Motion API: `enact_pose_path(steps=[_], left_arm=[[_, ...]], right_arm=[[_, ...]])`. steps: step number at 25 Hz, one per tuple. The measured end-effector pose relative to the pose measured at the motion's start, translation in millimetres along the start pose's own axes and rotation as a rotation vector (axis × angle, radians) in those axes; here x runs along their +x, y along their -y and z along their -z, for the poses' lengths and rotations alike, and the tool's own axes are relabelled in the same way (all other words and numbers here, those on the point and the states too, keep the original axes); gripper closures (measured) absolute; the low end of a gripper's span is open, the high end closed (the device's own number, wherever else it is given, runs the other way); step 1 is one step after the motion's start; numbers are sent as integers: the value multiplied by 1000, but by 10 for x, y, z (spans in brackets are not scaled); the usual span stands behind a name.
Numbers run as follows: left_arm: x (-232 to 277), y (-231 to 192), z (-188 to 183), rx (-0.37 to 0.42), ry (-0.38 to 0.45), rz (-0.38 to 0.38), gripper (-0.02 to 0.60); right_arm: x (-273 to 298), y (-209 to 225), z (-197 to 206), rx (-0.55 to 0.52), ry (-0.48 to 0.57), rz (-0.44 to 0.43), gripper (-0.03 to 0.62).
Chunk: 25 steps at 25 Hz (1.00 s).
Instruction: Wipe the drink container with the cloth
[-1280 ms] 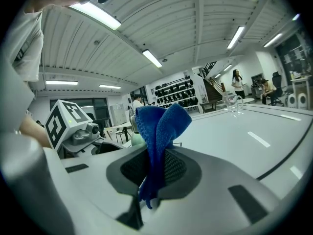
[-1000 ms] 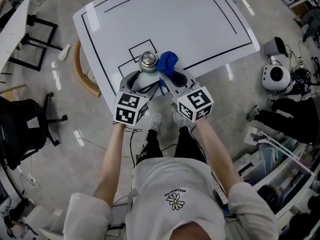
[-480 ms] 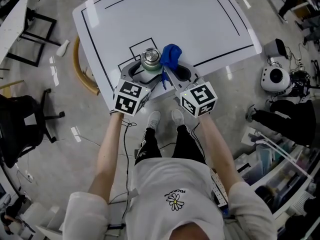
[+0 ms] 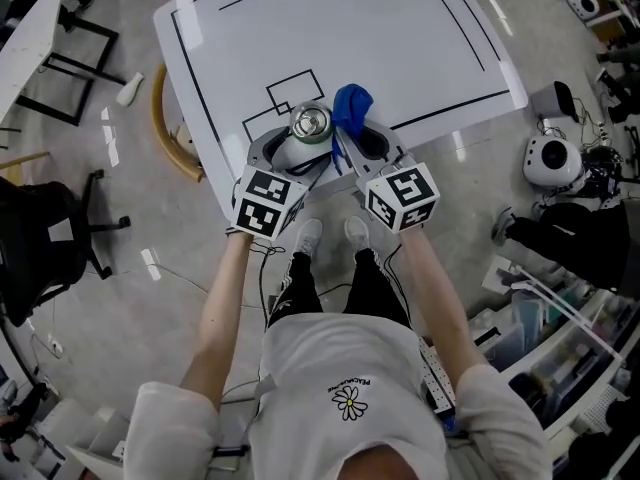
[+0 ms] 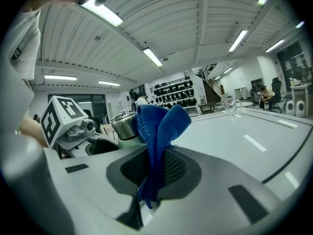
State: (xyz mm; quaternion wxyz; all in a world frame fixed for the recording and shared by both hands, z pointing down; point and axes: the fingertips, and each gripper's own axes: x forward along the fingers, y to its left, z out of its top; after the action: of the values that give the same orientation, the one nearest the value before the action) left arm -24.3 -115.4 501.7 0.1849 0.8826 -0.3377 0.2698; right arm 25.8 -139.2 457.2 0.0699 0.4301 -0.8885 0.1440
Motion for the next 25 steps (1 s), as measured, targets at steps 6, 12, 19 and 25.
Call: enact_pose_path(steps=[6, 12, 19, 25], left_arm=[[-3, -10, 26, -20, 0, -20, 232], [5, 1, 28, -11, -8, -19, 232], [3, 130, 72, 12, -23, 16, 233], [19, 248, 81, 13, -10, 33, 233]], right_arm=[[33, -33, 0, 25, 13, 32, 552], [30, 16, 28, 54, 13, 52, 552], [5, -13, 40, 81, 17, 52, 552], [-61, -135, 63, 71, 16, 27, 551]])
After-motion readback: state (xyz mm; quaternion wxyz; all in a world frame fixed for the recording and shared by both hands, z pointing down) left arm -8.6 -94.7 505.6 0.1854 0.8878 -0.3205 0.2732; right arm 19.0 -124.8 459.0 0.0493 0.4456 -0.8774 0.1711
